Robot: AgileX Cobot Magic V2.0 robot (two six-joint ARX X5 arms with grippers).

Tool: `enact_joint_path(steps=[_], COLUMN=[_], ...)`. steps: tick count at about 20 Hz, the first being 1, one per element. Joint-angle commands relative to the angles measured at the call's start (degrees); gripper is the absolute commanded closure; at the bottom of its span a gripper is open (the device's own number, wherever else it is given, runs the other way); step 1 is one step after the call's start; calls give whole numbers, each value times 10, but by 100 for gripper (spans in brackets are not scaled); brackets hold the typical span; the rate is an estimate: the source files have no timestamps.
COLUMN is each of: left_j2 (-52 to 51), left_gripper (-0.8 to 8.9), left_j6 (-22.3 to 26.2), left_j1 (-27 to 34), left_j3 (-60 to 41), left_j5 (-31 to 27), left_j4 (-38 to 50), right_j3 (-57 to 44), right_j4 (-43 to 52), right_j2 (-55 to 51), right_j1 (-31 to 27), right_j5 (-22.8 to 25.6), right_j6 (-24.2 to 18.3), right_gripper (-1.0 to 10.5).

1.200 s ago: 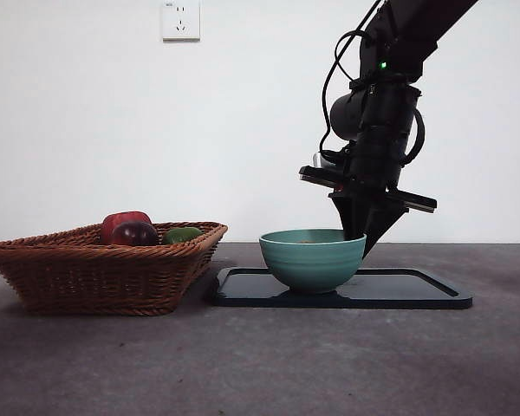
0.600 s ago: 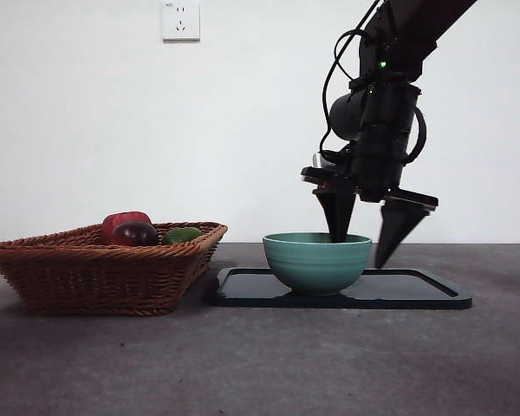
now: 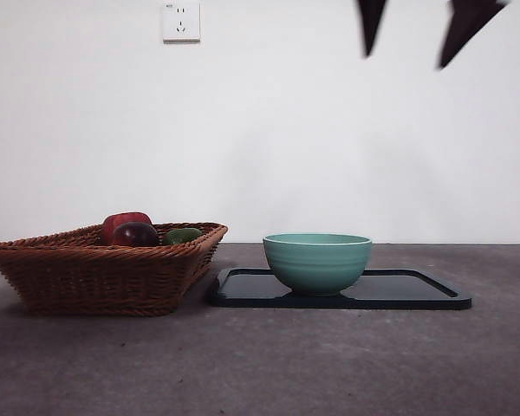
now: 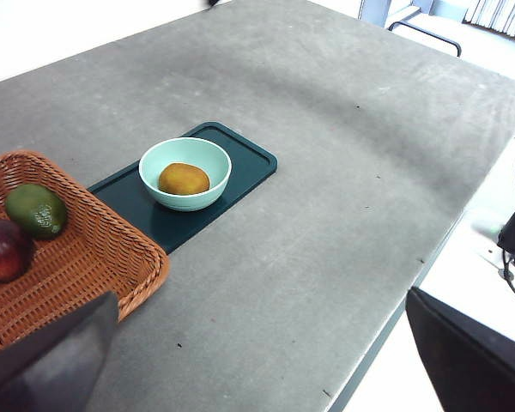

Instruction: Pick up the wifruite, put it on the bowl, pick up the plate, put it on desk

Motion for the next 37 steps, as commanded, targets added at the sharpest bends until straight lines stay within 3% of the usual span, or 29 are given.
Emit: enact_joint_path(steps=[1,9,15,17,27,32,37], left_j2=[2,2,2,2,2,24,136], left_gripper=[251,251,251,251,251,252,253], left_j6=[9,9,7,7,-5,-77,-138], left_j1=[-5,-5,-5,-5,-5,-5,-5], left_j3=[5,5,5,5,5,5,5], left_j5=[-2,-2,-2,-2,-2,-2,6], left_j4=[7,7,8,8,9,30,116], right_j3=[-77,-291,-414,-437,-456,-456,-456], right_j4=[-42,-42,-42,-42,-42,-42,-42], right_j2=[-102,-460,-668,-710,-741,-741,-741], right_j1=[1,16,18,18,18,18,18], right_j5=[7,-5,-32,-62,-85,-85,-85], right_j6=[-6,-3,-6,-10,-6,-6,-6], right_gripper=[366,366,366,366,367,367,367])
